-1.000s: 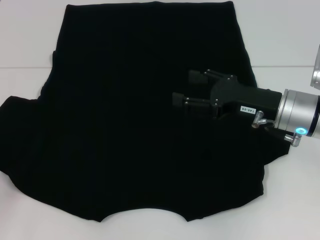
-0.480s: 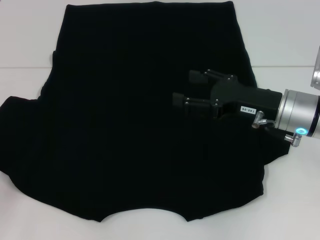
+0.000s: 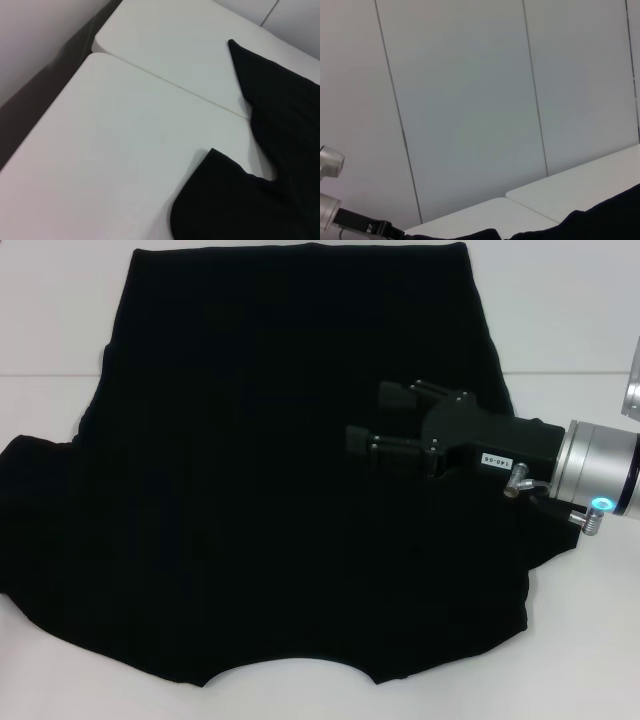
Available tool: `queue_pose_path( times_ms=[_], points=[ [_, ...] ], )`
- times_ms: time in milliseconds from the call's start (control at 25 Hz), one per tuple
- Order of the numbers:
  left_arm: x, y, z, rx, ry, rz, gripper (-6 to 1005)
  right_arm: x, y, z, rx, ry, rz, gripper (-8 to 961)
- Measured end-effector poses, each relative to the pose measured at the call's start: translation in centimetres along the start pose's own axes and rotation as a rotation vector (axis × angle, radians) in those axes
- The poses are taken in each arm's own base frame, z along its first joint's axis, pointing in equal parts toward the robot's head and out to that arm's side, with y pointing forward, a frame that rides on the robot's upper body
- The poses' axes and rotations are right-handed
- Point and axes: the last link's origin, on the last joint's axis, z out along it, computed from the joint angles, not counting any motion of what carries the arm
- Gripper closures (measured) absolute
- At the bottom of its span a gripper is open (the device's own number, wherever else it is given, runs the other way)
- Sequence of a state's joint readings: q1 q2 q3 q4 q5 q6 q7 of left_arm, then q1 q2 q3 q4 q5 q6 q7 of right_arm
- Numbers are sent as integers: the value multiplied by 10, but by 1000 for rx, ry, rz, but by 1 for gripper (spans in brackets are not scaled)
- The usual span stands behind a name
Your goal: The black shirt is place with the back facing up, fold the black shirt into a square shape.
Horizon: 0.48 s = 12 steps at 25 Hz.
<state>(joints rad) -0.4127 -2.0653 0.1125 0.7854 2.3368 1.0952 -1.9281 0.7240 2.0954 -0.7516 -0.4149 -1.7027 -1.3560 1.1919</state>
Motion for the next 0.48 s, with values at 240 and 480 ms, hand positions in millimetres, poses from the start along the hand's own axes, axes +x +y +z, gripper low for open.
queue_pose_path(
  times_ms=[240, 480],
  points=[
    [0, 2, 0, -12, -4, 1, 981, -1, 0, 1, -2, 0, -1, 37],
    [2, 10, 1, -61, -2, -1, 979, -1, 0, 1, -3, -1, -3, 37]
  ],
)
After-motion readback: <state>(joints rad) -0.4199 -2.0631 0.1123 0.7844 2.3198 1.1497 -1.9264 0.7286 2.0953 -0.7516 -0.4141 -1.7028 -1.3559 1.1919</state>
